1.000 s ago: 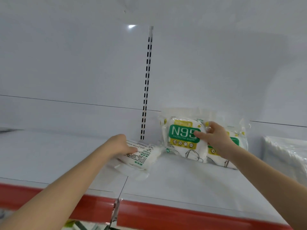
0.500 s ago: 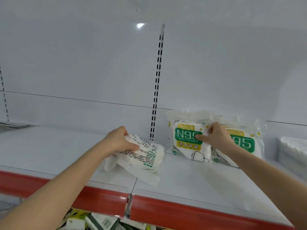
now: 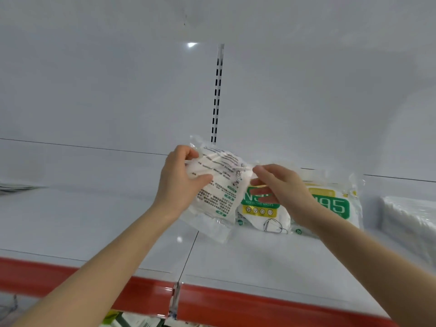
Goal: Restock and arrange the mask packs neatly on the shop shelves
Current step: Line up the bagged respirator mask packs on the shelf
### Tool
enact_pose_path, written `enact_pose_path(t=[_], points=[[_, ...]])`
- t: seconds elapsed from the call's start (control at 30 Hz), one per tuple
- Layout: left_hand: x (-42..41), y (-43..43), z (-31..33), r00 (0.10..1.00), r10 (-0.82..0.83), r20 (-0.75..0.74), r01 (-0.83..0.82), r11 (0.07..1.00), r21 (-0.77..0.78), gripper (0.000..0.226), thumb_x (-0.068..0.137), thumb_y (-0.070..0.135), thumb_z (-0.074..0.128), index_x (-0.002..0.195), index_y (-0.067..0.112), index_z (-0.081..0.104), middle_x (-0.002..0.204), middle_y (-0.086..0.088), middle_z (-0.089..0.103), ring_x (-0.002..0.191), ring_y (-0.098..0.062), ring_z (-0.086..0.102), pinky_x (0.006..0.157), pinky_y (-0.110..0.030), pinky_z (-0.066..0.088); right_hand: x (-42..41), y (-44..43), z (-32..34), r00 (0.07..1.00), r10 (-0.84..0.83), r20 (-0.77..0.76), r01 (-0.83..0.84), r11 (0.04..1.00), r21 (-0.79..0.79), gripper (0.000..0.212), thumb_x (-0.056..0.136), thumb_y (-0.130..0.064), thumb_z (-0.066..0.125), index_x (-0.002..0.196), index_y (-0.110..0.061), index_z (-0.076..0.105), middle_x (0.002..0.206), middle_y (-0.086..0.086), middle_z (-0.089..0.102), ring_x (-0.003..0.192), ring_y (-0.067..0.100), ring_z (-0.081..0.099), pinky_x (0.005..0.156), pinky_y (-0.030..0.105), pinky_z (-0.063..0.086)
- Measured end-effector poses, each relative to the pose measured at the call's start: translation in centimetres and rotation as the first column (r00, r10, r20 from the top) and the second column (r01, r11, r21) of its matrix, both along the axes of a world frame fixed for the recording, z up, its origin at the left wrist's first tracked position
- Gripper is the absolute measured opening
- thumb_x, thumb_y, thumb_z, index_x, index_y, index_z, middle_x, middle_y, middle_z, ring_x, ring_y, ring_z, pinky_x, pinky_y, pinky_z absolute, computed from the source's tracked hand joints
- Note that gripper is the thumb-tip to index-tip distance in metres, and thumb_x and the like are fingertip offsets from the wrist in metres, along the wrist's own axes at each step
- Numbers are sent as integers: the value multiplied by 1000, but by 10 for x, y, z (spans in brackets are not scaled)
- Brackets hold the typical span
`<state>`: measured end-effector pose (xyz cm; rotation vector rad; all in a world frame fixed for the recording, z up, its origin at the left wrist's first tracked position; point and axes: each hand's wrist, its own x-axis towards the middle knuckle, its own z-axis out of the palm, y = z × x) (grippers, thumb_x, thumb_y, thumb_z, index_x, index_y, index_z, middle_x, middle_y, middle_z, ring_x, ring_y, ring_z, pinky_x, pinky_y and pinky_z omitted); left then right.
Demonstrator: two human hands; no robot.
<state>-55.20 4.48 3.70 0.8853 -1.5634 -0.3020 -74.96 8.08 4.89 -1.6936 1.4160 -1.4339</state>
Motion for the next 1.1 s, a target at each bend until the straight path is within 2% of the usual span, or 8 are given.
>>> enact_pose_path(t=[0.17, 0.33, 0.47, 0.57, 0.7, 0.83, 1.0, 1.1], points=[[-41, 20, 2, 984, -180, 2, 180, 982, -55, 48, 75, 10, 74, 107, 26, 42, 109, 7, 51, 94, -8, 54, 77, -17, 46, 12, 5, 15, 959, 184, 214, -205, 976, 79, 69, 65, -68, 61, 114, -19, 57, 115, 6, 64, 99, 25, 66, 89, 40, 53], [-56, 41, 2, 776, -615, -140, 628, 775, 73, 38, 81, -6, 56, 103, 23, 45, 111, 1, 60, 104, -5, 62, 82, -19, 52, 1, 9, 14, 921, 228, 316, -247, 969, 20, 61, 78, -40, 66, 115, 8, 54, 99, 19, 67, 85, 27, 68, 68, 33, 56], [-47, 30, 7, 911, -339, -233, 329, 941, -82, 34, 82, -11, 52, 92, 21, 51, 98, 5, 60, 91, -5, 64, 78, -21, 50, -20, 15, 11, 901, 136, 411, -160, 987, 24, 15, 88, -15, 60, 95, -2, 61, 78, 10, 73, 65, 19, 71, 52, 25, 55], [-40, 12, 5, 966, -164, -199, 198, 967, 162, 38, 84, 11, 64, 117, 17, 48, 113, 6, 51, 105, -12, 53, 85, -26, 42, -33, 19, 13, 874, 107, 474, -159, 985, 72, 9, 89, -12, 59, 93, -4, 58, 72, 8, 73, 60, 18, 70, 49, 26, 55], [-40, 3, 0, 827, -418, -376, 562, 630, 535, 27, 88, 21, 62, 112, 9, 56, 96, -5, 64, 79, -19, 62, 68, -28, 53, -43, 21, 13, 874, 98, 476, -180, 975, 129, 27, 88, -15, 58, 111, 0, 58, 91, 14, 71, 68, 21, 71, 55, 30, 58], [-47, 2, 0, 799, -390, -459, 589, 664, 461, 4, 90, 9, 58, 93, 7, 59, 79, -8, 60, 58, -15, 55, 45, -19, 49, -62, 21, 8, 906, 163, 390, -220, 970, 106, 49, 79, -38, 57, 112, -1, 61, 102, 15, 71, 86, 26, 70, 68, 34, 60], [-56, -1, 5, 605, -291, -741, 702, 634, 325, 7, 91, 3, 53, 85, 3, 56, 78, -10, 66, 63, -18, 65, 57, -29, 58, -80, 22, -7, 891, 122, 438, -238, 946, 221, 63, 64, -65, 61, 102, -14, 60, 98, 8, 72, 95, 25, 68, 75, 36, 55], [-67, 2, 6, 511, -314, -800, 772, 578, 266, 9, 91, 1, 53, 98, 1, 58, 89, -12, 68, 68, -19, 70, 60, -31, 59, -73, 18, -14, 861, 144, 488, -269, 943, 196, 61, 70, -55, 66, 110, -10, 58, 107, 8, 69, 97, 21, 68, 77, 34, 54]])
